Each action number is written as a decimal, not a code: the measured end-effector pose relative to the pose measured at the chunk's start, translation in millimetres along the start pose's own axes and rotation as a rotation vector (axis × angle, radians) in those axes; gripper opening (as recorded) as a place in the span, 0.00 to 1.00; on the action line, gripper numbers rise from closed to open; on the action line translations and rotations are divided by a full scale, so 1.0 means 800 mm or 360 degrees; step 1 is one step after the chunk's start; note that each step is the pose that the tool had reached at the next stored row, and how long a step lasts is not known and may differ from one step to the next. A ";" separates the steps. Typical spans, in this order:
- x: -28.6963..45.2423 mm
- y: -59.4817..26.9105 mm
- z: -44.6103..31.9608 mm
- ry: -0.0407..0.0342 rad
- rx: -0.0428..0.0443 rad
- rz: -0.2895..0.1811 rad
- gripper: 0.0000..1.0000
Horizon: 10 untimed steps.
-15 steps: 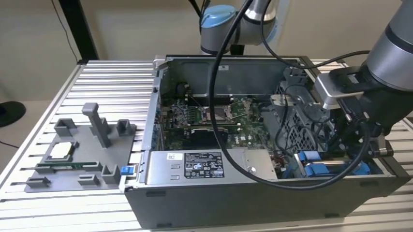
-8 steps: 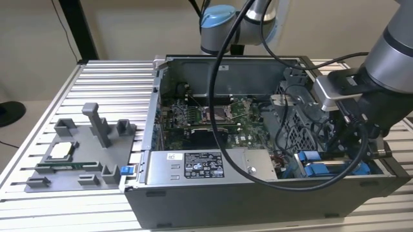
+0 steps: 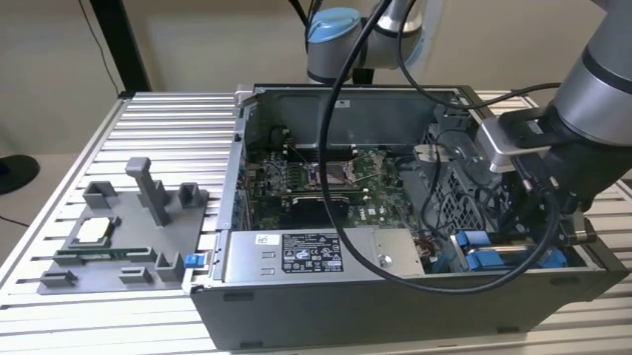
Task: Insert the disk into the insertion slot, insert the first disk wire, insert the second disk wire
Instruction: 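Insert the second disk wire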
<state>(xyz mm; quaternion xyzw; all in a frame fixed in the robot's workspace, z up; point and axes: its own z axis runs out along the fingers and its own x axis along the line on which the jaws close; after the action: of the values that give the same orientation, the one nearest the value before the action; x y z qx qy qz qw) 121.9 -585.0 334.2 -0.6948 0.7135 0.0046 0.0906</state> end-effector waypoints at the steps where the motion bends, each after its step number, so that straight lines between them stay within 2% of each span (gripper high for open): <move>1: 0.0000 0.000 0.0006 -0.0002 0.0000 0.0000 1.00; 3: -0.0005 0.000 -0.0030 -0.0002 0.0000 0.0000 1.00; 10: -0.0059 -0.005 -0.0423 0.0000 -0.0002 0.0000 1.00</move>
<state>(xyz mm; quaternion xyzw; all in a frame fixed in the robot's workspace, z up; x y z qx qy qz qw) 122.0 -584.9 368.6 -0.6948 0.7135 0.0051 0.0904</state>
